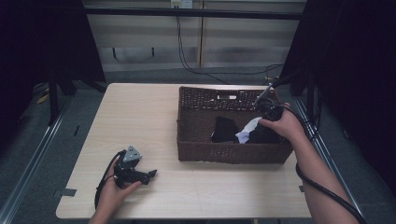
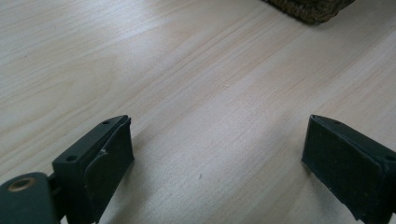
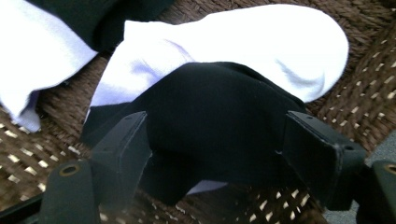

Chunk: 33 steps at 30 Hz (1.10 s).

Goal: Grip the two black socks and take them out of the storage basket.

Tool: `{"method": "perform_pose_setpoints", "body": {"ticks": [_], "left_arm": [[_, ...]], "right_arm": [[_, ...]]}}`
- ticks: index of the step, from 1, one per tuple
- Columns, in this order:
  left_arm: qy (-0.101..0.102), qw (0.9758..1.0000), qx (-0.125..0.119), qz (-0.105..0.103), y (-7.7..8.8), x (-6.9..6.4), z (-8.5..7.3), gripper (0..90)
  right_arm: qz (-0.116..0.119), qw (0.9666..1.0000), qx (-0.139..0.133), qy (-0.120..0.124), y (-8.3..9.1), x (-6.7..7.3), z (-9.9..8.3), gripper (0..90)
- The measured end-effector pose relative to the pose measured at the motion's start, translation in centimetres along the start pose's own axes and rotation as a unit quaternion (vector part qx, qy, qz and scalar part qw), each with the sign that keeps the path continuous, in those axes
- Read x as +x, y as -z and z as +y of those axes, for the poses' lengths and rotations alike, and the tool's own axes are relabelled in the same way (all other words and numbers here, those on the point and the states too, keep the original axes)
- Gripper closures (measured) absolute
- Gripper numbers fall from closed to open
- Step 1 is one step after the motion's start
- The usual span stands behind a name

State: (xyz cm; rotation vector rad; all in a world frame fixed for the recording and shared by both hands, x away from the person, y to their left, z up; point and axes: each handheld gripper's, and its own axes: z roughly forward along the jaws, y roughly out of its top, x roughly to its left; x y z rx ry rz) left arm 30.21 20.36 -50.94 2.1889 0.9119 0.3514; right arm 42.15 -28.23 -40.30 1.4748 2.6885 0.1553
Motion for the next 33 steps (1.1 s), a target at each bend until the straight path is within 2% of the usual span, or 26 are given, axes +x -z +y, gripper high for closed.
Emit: {"method": "perform_pose_setpoints", "body": {"ticks": [11, 15, 19, 23, 29, 30, 31, 33], "left_arm": [[-0.003, 1.0000, 0.003, 0.000, 0.0, 0.0, 0.0, 7.9], [-0.004, 1.0000, 0.003, 0.000, 0.0, 0.1, 0.0, 7.9], [-0.004, 1.0000, 0.003, 0.000, 0.0, 0.1, 0.0, 7.9], [-0.004, 1.0000, 0.003, 0.000, 0.0, 0.0, 0.0, 7.9], [-0.004, 1.0000, 0.003, 0.000, 0.0, 0.1, 0.0, 7.9], [-0.004, 1.0000, 0.003, 0.000, 0.0, 0.1, 0.0, 7.9], [-0.004, 1.0000, 0.003, 0.000, 0.0, 0.1, 0.0, 7.9], [-0.004, 1.0000, 0.003, 0.000, 0.0, 0.1, 0.0, 7.9]], "right_arm": [[0.010, 0.9998, 0.012, -0.012, -2.9, -0.1, 0.4, 24.9], [0.011, 0.9997, 0.011, -0.018, -3.3, -0.2, 0.5, 27.5], [0.010, 0.9996, 0.007, -0.026, -3.1, -0.2, 0.6, 38.7], [0.012, 0.9996, 0.010, -0.023, -3.3, 0.0, 0.6, 52.1], [0.018, 0.9996, 0.020, -0.012, -3.3, 0.5, 1.0, 78.3], [0.018, 0.9996, 0.020, -0.012, -3.3, 0.5, 1.0, 78.3], [0.019, 0.9996, 0.018, -0.010, -3.0, 0.6, 1.1, 87.4], [0.022, 0.9995, 0.018, -0.010, -2.8, 0.6, 1.1, 89.3]]}}
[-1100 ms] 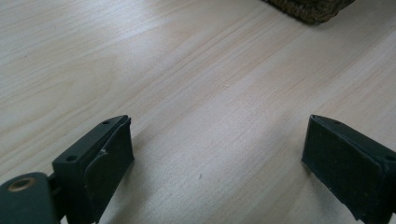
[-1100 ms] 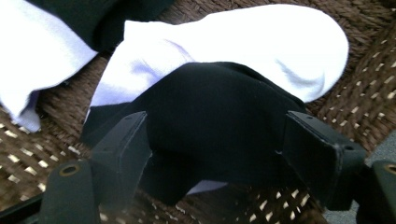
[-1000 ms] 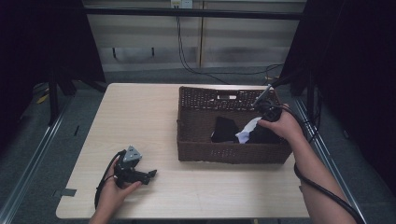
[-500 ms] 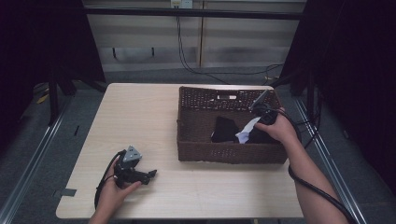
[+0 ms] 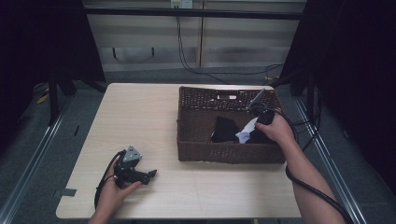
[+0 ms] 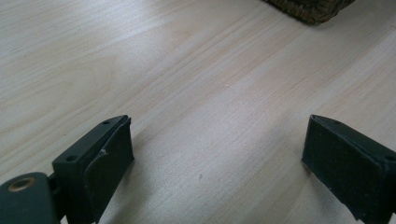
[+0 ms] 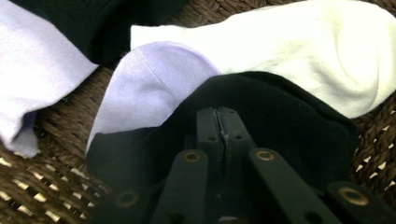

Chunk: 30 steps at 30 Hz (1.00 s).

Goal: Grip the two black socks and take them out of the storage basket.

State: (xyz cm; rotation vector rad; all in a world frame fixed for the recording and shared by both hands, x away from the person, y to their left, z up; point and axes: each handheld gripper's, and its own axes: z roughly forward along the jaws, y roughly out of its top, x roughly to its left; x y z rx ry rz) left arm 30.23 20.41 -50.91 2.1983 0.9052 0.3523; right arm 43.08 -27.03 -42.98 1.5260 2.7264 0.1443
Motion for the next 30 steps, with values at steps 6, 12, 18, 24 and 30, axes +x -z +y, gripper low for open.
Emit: {"method": "perform_pose_setpoints", "body": {"ticks": [6, 12, 18, 24, 30], "left_arm": [[0.000, 1.0000, 0.001, 0.000, 0.0, 0.0, 0.0, 7.9], [0.000, 1.0000, 0.000, 0.000, 0.0, 0.0, 0.0, 7.9], [0.004, 1.0000, -0.003, 0.000, 0.0, -0.1, 0.0, 7.9], [0.001, 1.0000, -0.002, 0.001, 0.0, 0.0, 0.0, 7.9], [0.001, 1.0000, 0.000, 0.000, 0.0, 0.0, 0.0, 7.9]], "right_arm": [[0.015, 0.9998, -0.004, -0.008, 0.9, -0.5, -0.4, 90.0], [0.021, 0.9997, -0.011, -0.012, 1.5, -0.9, -0.7, 90.0], [0.021, 0.9995, -0.020, -0.010, 2.1, -1.0, -0.9, 90.0], [0.018, 0.9996, -0.023, -0.004, 4.6, -1.0, -0.9, 90.0], [0.021, 0.9992, -0.034, -0.003, 7.4, -1.2, -1.1, 90.0]]}}
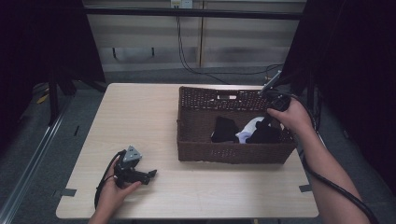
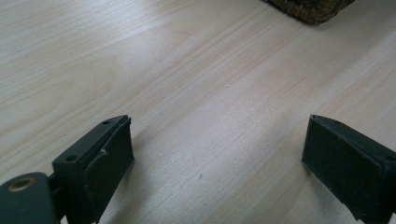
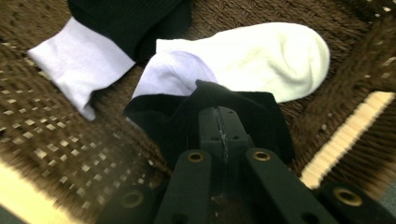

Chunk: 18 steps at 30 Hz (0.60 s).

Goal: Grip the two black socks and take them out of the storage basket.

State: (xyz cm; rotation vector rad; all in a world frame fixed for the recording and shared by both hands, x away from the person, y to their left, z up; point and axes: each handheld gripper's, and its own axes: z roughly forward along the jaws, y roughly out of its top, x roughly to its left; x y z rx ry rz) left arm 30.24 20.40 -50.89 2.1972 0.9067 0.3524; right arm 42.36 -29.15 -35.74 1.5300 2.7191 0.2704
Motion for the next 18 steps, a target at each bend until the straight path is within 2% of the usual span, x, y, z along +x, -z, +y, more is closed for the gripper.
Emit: {"method": "perform_pose_setpoints", "body": {"ticks": [3, 4, 14, 16, 17, 18], "left_arm": [[0.000, 1.0000, 0.000, 0.000, 0.0, 0.0, 0.0, 7.9], [0.000, 1.0000, 0.000, 0.000, 0.0, 0.0, 0.0, 7.9], [0.000, 1.0000, 0.000, 0.000, 0.0, 0.0, 0.0, 7.9], [0.000, 1.0000, 0.000, 0.000, 0.0, 0.0, 0.0, 7.9], [0.000, 1.0000, 0.000, 0.000, 0.0, 0.0, 0.0, 7.9], [0.000, 1.0000, 0.000, 0.000, 0.0, 0.0, 0.0, 7.9]], "right_arm": [[-0.001, 1.0000, 0.000, 0.001, 0.9, 0.1, 0.0, 90.0], [-0.003, 1.0000, -0.001, 0.003, 2.0, 0.1, 0.1, 90.0], [-0.011, 0.9998, -0.007, 0.014, 6.6, 1.0, 0.4, 90.0], [-0.014, 0.9998, -0.008, 0.015, 7.0, 1.2, 0.5, 90.0], [-0.015, 0.9996, -0.013, 0.020, 8.2, 1.4, 0.6, 90.0], [-0.020, 0.9995, -0.014, 0.020, 8.5, 1.5, 0.6, 90.0]]}}
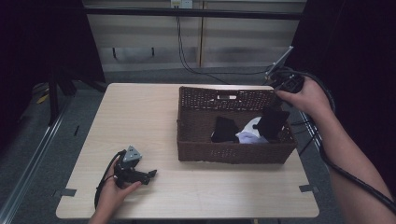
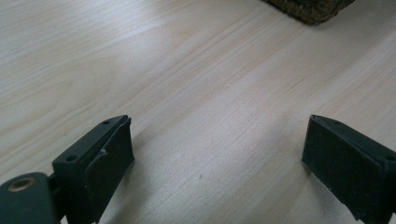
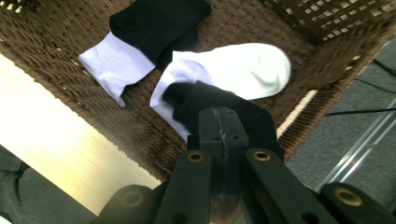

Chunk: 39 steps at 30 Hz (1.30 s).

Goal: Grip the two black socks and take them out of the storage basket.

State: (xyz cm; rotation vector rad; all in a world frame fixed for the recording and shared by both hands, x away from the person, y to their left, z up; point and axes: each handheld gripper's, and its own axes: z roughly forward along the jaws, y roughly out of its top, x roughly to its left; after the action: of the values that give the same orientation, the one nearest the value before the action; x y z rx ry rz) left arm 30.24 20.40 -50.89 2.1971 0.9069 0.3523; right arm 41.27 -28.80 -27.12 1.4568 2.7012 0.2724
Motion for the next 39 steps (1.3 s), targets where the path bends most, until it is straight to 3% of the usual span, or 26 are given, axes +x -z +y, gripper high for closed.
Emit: {"method": "perform_pose_setpoints", "body": {"ticks": [9, 18, 28, 32, 39], "left_arm": [[0.000, 1.0000, 0.000, 0.000, 0.0, 0.0, 0.0, 7.9], [-0.001, 1.0000, 0.002, -0.001, 0.0, 0.0, 0.0, 7.9], [-0.001, 1.0000, 0.002, -0.001, 0.0, 0.0, 0.0, 7.9], [0.000, 1.0000, 0.000, 0.000, 0.0, 0.0, 0.0, 7.9], [0.000, 1.0000, 0.000, 0.000, 0.0, 0.0, 0.0, 7.9]], "right_arm": [[-0.011, 0.9998, -0.012, 0.011, 3.5, 0.7, 0.4, 90.0], [-0.029, 0.9986, -0.036, 0.026, 8.6, 1.9, 0.3, 90.0], [-0.037, 0.9961, -0.065, 0.048, 13.4, 4.3, -0.6, 90.0], [-0.032, 0.9951, -0.073, 0.060, 14.2, 5.7, -1.4, 90.0], [-0.021, 0.9941, -0.064, 0.085, 14.0, 7.9, -2.8, 90.0]]}}
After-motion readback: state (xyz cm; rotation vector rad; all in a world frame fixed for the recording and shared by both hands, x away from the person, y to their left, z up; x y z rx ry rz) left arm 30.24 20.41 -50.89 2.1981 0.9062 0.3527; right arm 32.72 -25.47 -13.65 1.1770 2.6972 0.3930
